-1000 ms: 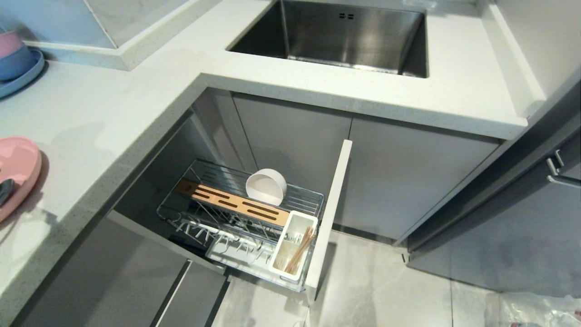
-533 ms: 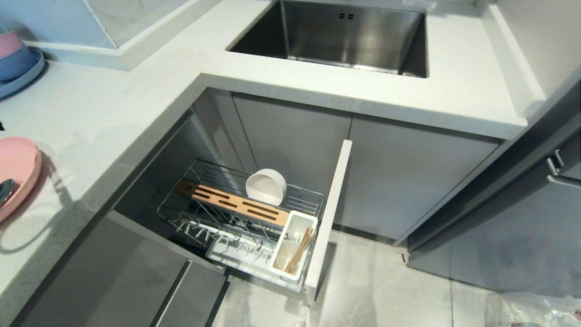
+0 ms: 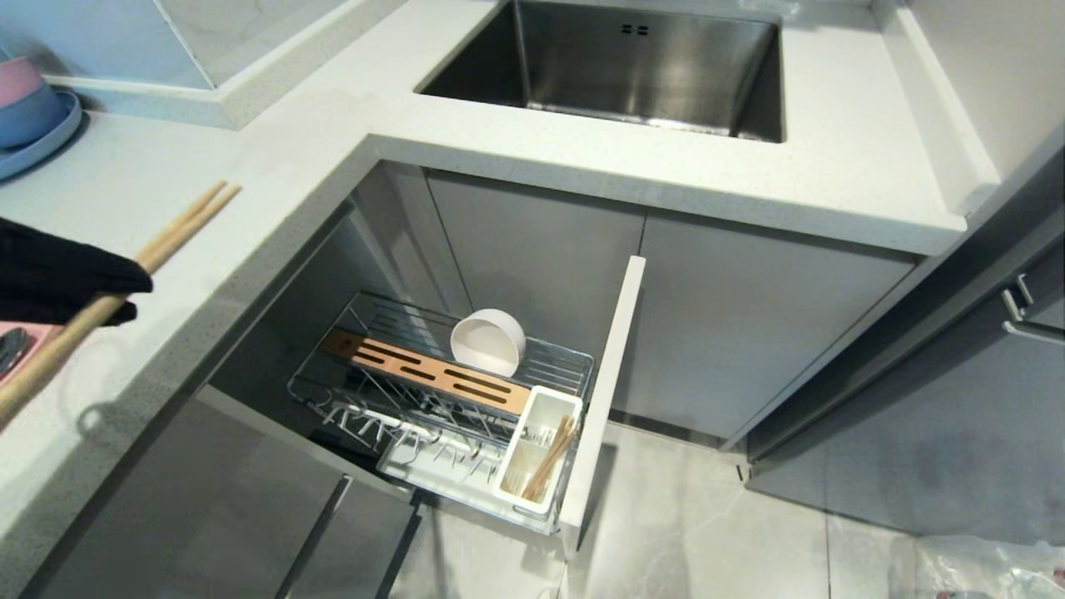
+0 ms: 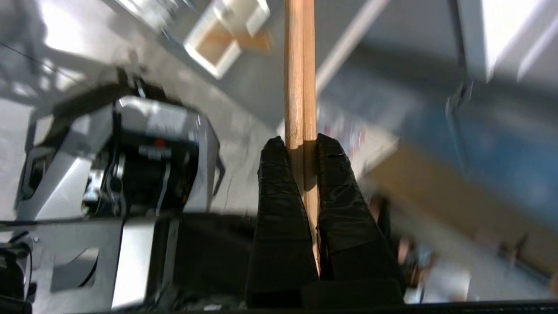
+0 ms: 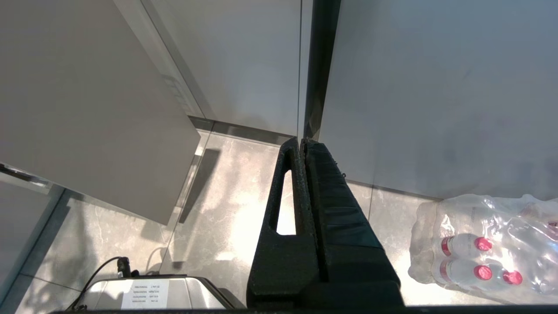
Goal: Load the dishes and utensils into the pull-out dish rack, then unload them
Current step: Pick up the chopsticks and place it in the cupboard
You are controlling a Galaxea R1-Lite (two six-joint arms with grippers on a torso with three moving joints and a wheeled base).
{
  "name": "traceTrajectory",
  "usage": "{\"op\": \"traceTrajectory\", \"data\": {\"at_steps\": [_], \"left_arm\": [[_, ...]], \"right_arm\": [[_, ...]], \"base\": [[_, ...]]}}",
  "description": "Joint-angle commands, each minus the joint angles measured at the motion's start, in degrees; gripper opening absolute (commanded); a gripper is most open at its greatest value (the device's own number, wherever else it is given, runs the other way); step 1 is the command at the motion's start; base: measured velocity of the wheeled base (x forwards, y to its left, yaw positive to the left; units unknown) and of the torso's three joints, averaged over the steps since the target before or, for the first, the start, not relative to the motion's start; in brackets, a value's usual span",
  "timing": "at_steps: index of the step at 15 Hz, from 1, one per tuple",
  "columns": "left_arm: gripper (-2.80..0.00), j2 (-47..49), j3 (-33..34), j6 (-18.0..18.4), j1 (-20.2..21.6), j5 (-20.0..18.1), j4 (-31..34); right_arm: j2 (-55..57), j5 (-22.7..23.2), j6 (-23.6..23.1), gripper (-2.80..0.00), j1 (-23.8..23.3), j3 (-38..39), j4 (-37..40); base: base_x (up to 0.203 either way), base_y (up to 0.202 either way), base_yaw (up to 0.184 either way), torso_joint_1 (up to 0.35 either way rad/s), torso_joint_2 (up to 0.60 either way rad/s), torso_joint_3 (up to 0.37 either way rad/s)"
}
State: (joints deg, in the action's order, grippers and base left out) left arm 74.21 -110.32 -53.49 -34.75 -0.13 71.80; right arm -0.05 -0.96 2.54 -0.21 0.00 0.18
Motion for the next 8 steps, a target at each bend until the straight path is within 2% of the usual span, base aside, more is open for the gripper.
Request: {"op": "traceTrajectory", "data": {"at_steps": [1, 3, 4, 7, 8], "left_arm": [[-2.80, 2.96, 0.45, -0.34, -6.99, -0.07, 0.51], [-2.80, 7.17, 2.65, -0.49, -11.60, -0.44, 0.73], [-2.80, 7.84, 4.71, -0.43, -12.39, -2.06, 0.70], [-2.80, 9.58, 9.08, -0.57, -12.53, -10.43, 0.70], [-2.80, 10.49, 10.43, -1.22, -12.10, -12.07, 0.97]], "right_arm": [[0.05, 0.00, 0.00, -2.80, 0.03, 0.09, -0.01], [0.05, 0.00, 0.00, -2.80, -0.06, 0.09, -0.01], [0.05, 0.00, 0.03, -2.80, -0.06, 0.09, -0.01], [0.05, 0.00, 0.00, -2.80, 0.03, 0.09, -0.01], [0.05, 0.00, 0.00, -2.80, -0.06, 0.09, -0.01]], "base": [[0.000, 0.000, 0.000, 0.000, 0.00, 0.000], [0.000, 0.000, 0.000, 0.000, 0.00, 0.000], [0.000, 0.000, 0.000, 0.000, 0.00, 0.000], [0.000, 0.000, 0.000, 0.000, 0.00, 0.000], [0.000, 0.000, 0.000, 0.000, 0.00, 0.000]]}}
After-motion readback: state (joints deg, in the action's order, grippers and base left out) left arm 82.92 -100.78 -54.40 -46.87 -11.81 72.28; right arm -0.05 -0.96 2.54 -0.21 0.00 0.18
